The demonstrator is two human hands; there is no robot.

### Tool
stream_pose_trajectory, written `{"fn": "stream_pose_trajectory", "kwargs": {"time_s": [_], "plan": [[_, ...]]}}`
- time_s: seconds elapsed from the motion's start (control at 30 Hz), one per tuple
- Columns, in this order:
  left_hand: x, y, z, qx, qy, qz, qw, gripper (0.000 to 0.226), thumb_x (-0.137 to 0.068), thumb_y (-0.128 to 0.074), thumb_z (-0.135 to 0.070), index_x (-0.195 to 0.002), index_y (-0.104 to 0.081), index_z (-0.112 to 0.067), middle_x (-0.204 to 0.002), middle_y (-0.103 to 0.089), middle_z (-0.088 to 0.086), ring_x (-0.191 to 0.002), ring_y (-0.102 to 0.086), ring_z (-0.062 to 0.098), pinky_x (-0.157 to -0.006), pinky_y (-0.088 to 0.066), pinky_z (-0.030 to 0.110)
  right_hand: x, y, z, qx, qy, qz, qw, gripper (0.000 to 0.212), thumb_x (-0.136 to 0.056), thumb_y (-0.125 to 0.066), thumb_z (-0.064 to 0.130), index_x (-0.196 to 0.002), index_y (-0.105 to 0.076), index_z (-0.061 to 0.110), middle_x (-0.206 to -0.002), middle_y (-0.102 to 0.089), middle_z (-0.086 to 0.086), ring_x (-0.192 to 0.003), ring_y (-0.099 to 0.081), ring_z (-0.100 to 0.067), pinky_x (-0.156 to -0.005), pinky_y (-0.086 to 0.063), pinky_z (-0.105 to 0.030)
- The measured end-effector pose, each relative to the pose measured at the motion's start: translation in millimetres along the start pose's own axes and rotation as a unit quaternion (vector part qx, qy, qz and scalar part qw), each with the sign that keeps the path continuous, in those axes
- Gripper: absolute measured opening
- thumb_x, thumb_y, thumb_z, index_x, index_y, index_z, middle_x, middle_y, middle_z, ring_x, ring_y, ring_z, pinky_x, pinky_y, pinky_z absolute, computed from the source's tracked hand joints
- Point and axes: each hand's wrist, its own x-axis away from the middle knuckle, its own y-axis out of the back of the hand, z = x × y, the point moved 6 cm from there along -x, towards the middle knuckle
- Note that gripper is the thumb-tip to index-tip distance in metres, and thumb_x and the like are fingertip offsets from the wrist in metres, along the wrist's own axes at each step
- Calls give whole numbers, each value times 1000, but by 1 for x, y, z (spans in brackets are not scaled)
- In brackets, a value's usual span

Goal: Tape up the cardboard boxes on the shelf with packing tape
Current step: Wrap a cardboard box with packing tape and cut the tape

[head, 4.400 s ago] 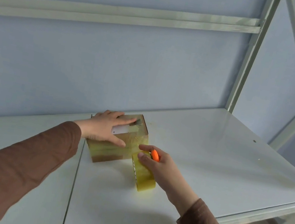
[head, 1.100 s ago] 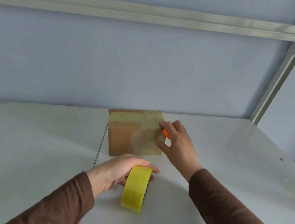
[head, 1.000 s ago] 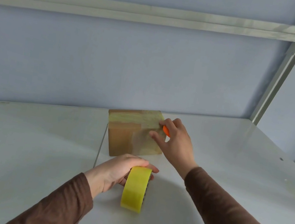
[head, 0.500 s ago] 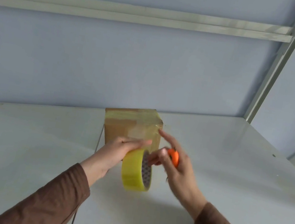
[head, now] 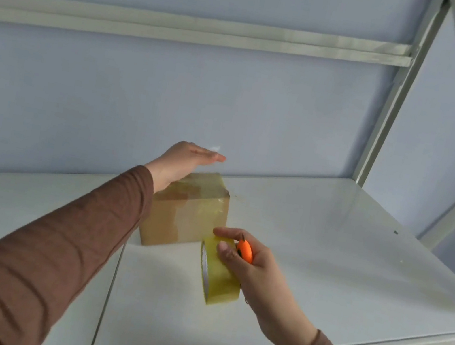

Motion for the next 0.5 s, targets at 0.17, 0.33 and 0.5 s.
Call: {"fn": "stream_pose_trajectory", "kwargs": {"time_s": [0.17, 0.33, 0.5], "plan": [[-18, 9, 15, -55, 4, 15, 998, 28, -100, -61, -49, -122, -75, -39, -144, -59, -13, -137, -47, 7, -102, -34, 20, -6, -3, -7, -4, -10, -44, 999, 11, -100, -65, 32, -101, -76, 32, -72, -63, 21, -65, -54, 1, -61, -43, -13], [-22, 2, 41, -148, 39, 10, 988, 55, -85, -57, -76, -120, -75, -39, -138, -65, -12, -131, -56, 15, -117, -37, 45, -11, -5, -16, 14, -30, -54, 998, 11, -100, -65, 32, -99, -75, 30, -68, -60, 21, -62, -50, 0, -59, -39, -13], [-29, 4, 48, -209, 65, -7, 976, 88, -92, -57, -69, -163, -18, -33, -115, -66, -6, -108, -63, 17, -105, -48, 44, -16, -5, -26, 4, -55, -59, 997, 11, -100, -65, 32, -97, -75, 30, -69, -59, 19, -64, -51, -4, -62, -40, -18]]}}
